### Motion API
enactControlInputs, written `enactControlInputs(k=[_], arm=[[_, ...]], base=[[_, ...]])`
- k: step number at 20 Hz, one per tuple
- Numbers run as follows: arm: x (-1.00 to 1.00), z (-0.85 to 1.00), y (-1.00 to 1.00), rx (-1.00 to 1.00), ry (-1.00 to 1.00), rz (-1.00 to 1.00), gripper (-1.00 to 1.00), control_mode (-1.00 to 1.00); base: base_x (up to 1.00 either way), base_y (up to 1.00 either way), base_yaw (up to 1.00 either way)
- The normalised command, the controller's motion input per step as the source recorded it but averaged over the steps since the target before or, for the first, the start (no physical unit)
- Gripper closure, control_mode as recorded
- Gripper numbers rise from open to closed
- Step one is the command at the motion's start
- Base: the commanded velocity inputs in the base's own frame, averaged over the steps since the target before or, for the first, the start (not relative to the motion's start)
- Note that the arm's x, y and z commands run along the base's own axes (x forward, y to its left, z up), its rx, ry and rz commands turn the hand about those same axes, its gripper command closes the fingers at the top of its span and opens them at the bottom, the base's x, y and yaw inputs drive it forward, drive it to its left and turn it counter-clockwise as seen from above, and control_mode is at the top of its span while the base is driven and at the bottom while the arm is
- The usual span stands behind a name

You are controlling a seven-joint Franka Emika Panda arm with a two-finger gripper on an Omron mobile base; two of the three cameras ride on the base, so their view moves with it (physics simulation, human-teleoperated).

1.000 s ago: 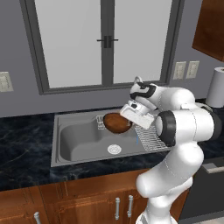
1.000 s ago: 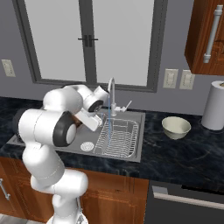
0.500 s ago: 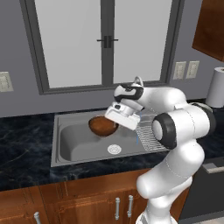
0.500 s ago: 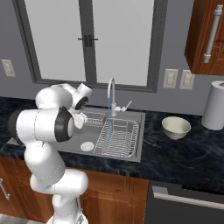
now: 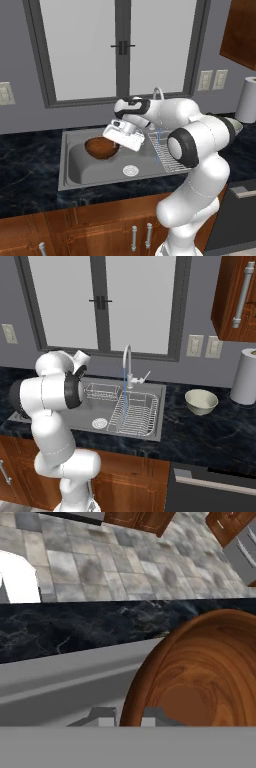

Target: Rinse each bowl for a few seconds and place them down in the sink or on the counter.

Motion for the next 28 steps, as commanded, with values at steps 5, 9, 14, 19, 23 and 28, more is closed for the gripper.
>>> enactControlInputs(k=[5,9,14,19,23,28], arm=[[0.00,0.00,0.61,0.00,0.03,0.03,1.00,-1.00],[0.00,0.00,0.61,0.00,-0.02,0.02,1.00,-1.00],[0.00,0.00,0.59,0.00,-0.08,0.01,1.00,-1.00],[0.04,0.00,0.60,0.00,-0.02,0.02,1.00,-1.00],[0.05,0.00,0.55,0.00,0.00,0.02,1.00,-1.00],[0.10,-0.02,0.47,0.00,0.00,0.02,1.00,-1.00]], base=[[0.00,0.00,0.00],[0.00,0.00,0.00],[0.00,0.00,0.00],[0.00,0.00,0.00],[0.00,0.00,0.00],[0.00,0.00,0.00]])
